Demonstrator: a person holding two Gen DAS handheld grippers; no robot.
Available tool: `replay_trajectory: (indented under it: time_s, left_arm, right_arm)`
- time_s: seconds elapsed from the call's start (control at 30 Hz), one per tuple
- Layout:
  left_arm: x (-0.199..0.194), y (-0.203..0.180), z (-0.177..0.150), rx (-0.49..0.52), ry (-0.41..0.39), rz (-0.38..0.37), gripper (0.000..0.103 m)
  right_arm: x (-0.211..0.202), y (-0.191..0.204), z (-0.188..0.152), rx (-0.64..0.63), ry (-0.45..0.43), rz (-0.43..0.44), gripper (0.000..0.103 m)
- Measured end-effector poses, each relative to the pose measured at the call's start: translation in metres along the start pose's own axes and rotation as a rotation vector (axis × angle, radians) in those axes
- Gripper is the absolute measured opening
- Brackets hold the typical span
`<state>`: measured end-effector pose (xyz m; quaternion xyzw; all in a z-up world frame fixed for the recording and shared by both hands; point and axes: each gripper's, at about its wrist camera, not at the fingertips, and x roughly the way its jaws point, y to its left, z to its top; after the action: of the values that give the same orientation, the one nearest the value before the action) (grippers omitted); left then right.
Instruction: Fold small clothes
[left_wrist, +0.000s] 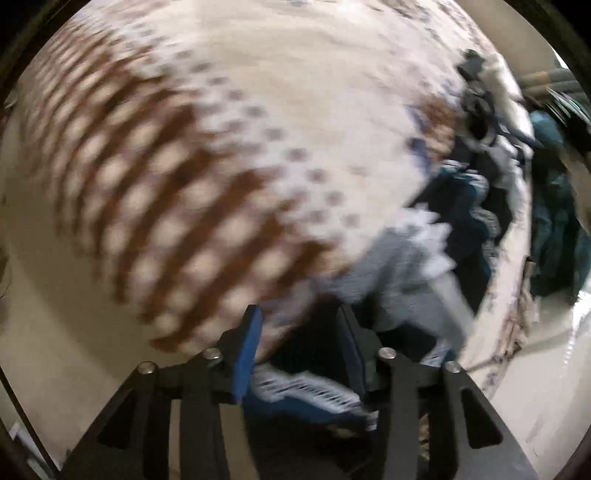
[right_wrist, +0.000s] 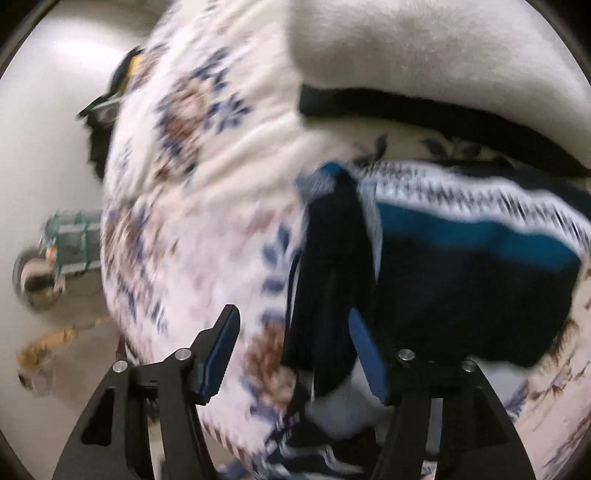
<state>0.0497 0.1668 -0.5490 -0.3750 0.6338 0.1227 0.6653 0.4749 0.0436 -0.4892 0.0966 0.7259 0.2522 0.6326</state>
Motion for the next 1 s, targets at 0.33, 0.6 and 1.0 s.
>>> replay_trajectory:
  time_s: [0.33,0.6,1.0]
  left_arm:
    - [-0.027,0.014,-0.045,-0.167,-0.059,0.146,0.058]
    - [-0.064,0.009,-0.073,-0.176,-0.114,0.13,0.058]
    - [0.012,-0.1,-0.023,-0.087,-0.084,0.111,0.058]
  right_arm:
    - [0.077,0.0,-0.263,-0.168,0.278,-0.024,0.056]
    - [0.151,0.019,-0.398,0.048,0.385,0.334,0.039]
    - [0.027,-0.085,-0.346,0.087,0.033,0.148,0.048]
